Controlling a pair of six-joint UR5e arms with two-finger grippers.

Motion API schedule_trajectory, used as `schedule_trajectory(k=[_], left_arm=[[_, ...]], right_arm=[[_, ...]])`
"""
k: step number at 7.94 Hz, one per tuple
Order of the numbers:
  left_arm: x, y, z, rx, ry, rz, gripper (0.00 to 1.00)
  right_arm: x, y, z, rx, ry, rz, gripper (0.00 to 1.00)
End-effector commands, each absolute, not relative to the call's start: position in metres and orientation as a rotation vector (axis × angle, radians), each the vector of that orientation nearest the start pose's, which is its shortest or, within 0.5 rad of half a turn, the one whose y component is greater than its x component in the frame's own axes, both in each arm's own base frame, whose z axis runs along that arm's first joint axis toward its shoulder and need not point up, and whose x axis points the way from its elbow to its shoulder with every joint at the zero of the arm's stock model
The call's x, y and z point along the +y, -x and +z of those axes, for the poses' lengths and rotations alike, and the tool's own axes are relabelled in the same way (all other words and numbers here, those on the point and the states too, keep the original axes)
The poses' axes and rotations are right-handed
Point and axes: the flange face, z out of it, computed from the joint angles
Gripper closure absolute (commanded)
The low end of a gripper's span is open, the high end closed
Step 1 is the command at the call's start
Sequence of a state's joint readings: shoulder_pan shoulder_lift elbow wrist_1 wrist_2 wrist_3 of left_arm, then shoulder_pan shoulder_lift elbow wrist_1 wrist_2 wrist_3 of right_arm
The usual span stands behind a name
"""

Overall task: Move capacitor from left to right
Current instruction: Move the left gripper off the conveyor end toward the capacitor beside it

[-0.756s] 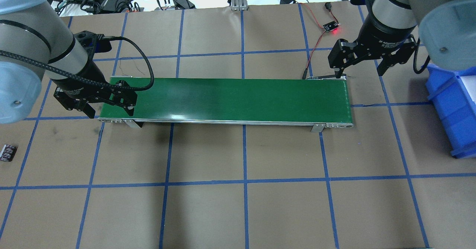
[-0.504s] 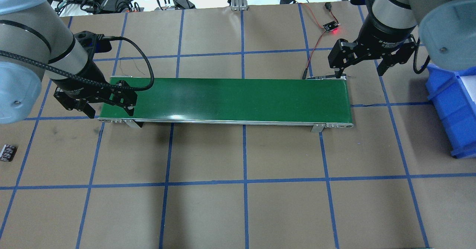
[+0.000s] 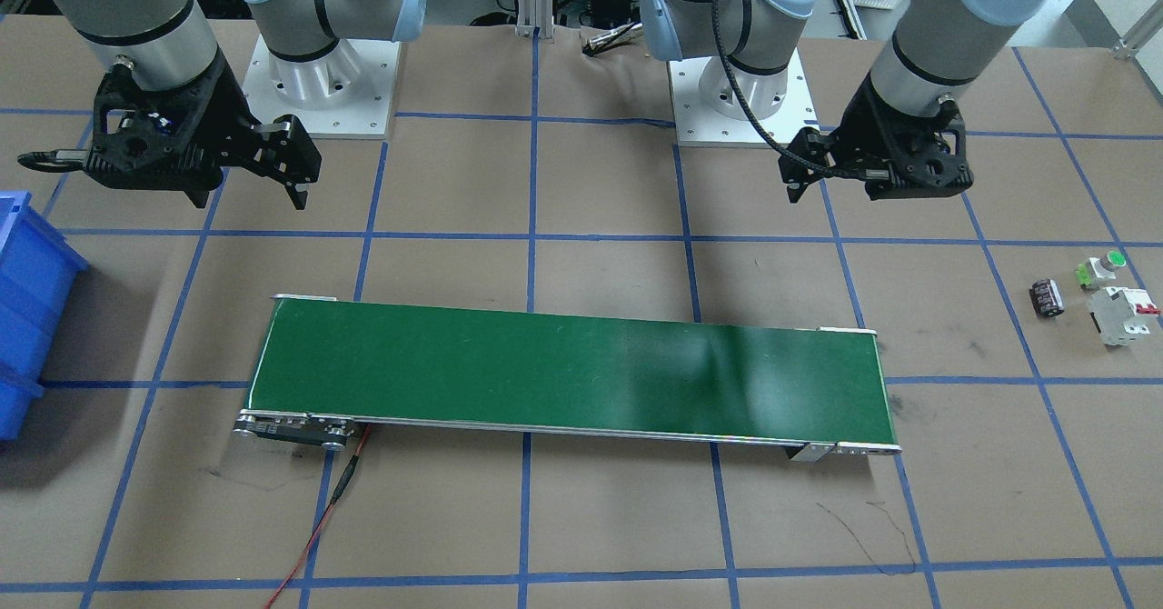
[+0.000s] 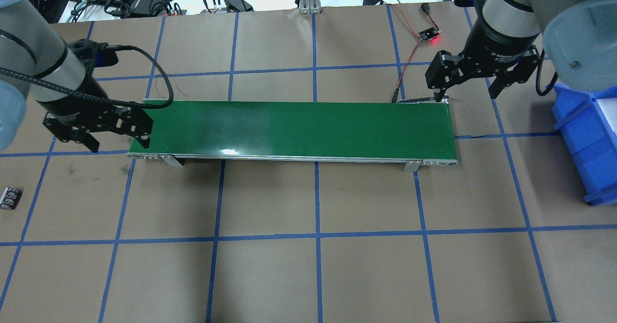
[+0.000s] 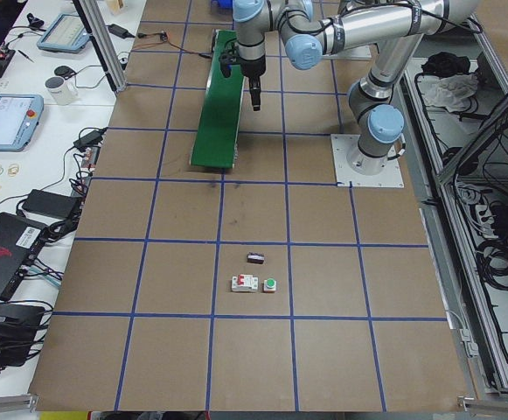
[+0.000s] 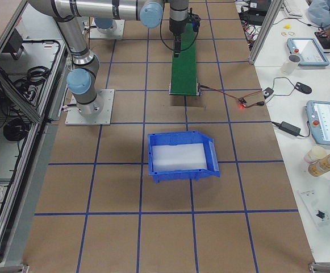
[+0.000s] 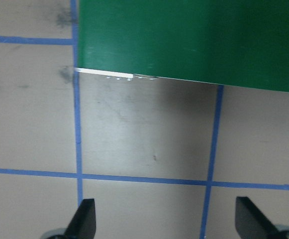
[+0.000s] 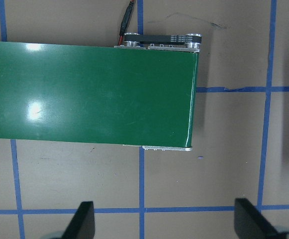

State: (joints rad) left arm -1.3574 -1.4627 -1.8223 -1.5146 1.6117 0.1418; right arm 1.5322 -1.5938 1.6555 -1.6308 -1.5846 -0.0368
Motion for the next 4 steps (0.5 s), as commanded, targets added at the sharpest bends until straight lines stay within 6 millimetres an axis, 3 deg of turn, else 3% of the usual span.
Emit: schedule_trajectory(k=[1,4], left_arm=[[-0.440,-0.089,0.411,3.057,0.248,0.228,0.00],[-0.425,-0.219,0.375,3.090,0.333,0.277,0.00]], right_arm=[[-0.486,-0.113,0.464,3.154,-0.005,0.003,0.00],[-0.486,-0.114,0.464,3.154,-0.002,0.003,0.00]])
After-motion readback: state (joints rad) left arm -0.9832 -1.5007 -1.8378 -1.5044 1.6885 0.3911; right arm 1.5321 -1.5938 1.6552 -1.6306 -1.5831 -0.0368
